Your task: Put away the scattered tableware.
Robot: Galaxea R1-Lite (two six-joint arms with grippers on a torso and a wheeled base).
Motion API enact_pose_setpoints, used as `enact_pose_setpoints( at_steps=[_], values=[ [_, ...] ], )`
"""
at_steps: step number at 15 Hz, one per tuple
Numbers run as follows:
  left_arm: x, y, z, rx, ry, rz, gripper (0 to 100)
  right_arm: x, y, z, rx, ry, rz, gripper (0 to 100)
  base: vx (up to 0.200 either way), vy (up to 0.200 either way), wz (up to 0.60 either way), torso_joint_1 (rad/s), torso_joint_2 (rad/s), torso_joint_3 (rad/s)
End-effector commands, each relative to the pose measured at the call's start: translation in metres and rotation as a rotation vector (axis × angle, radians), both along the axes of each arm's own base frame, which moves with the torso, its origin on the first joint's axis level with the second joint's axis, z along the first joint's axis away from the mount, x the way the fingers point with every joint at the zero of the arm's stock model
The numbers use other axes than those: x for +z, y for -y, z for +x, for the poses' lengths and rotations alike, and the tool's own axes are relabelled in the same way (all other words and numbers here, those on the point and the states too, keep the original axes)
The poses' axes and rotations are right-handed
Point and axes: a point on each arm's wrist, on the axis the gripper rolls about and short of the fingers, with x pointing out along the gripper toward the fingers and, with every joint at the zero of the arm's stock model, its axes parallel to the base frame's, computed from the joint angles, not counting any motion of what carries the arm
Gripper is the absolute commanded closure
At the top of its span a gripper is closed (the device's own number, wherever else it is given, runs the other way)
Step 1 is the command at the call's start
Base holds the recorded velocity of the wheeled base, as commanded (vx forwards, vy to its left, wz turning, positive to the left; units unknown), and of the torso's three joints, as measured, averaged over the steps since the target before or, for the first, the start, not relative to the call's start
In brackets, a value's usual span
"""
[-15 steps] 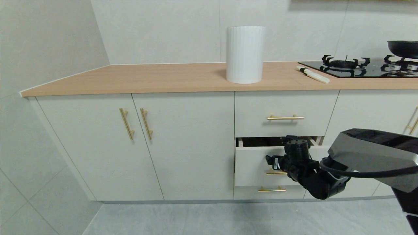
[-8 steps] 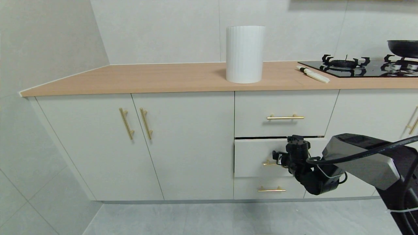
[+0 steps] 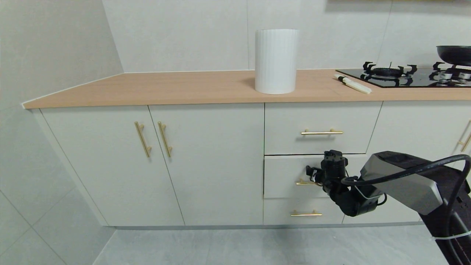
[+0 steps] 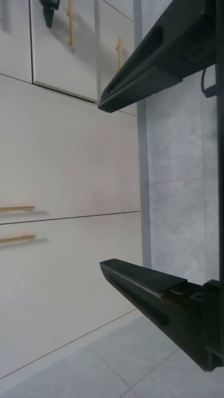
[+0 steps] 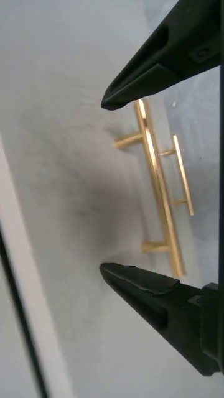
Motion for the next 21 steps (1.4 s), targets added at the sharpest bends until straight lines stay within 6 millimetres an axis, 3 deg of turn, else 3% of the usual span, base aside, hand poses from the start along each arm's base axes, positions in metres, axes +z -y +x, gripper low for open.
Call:
enact_pose_setpoints(
  at_steps=[1, 6, 10, 13, 16, 18, 19, 20, 21],
  values=[
    [0.000, 0.000, 0.000, 0.000, 0.000, 0.000, 0, -0.002, 0.000, 0.004, -0.005, 0.012, 0.008, 0, 0.000, 0.000, 0.00, 0.000, 0.00, 0.000],
    [0.000, 0.000, 0.000, 0.000, -0.002, 0.000, 0, -0.004, 0.003, 0.022, -0.041, 0.059, 0.040, 0, 0.000, 0.000, 0.00, 0.000, 0.00, 0.000],
    [0.000, 0.000, 0.000, 0.000, 0.000, 0.000, 0, -0.003, 0.007, 0.024, -0.058, 0.069, 0.041, 0, 0.000, 0.000, 0.00, 0.000, 0.00, 0.000],
    [0.000, 0.000, 0.000, 0.000, -0.002, 0.000, 0, 0.022, 0.006, 0.011, -0.055, 0.074, 0.064, 0, 0.000, 0.000, 0.00, 0.000, 0.00, 0.000],
    [0.000, 0.000, 0.000, 0.000, 0.000, 0.000, 0, 0.064, 0.007, -0.039, -0.004, 0.026, 0.057, 0, 0.000, 0.000, 0.00, 0.000, 0.00, 0.000],
    [0.000, 0.000, 0.000, 0.000, 0.000, 0.000, 0, 0.111, 0.011, -0.081, 0.023, 0.057, 0.057, 0, 0.000, 0.000, 0.00, 0.000, 0.00, 0.000],
    [0.000, 0.000, 0.000, 0.000, 0.000, 0.000, 0, 0.116, 0.012, -0.086, 0.023, 0.061, 0.057, 0, 0.000, 0.000, 0.00, 0.000, 0.00, 0.000],
    [0.000, 0.000, 0.000, 0.000, 0.000, 0.000, 0, 0.149, 0.016, -0.130, 0.036, 0.104, 0.055, 0, 0.000, 0.000, 0.00, 0.000, 0.00, 0.000],
    [0.000, 0.000, 0.000, 0.000, 0.000, 0.000, 0, 0.165, 0.023, -0.155, 0.006, 0.130, 0.036, 0, 0.000, 0.000, 0.00, 0.000, 0.00, 0.000]
  ],
)
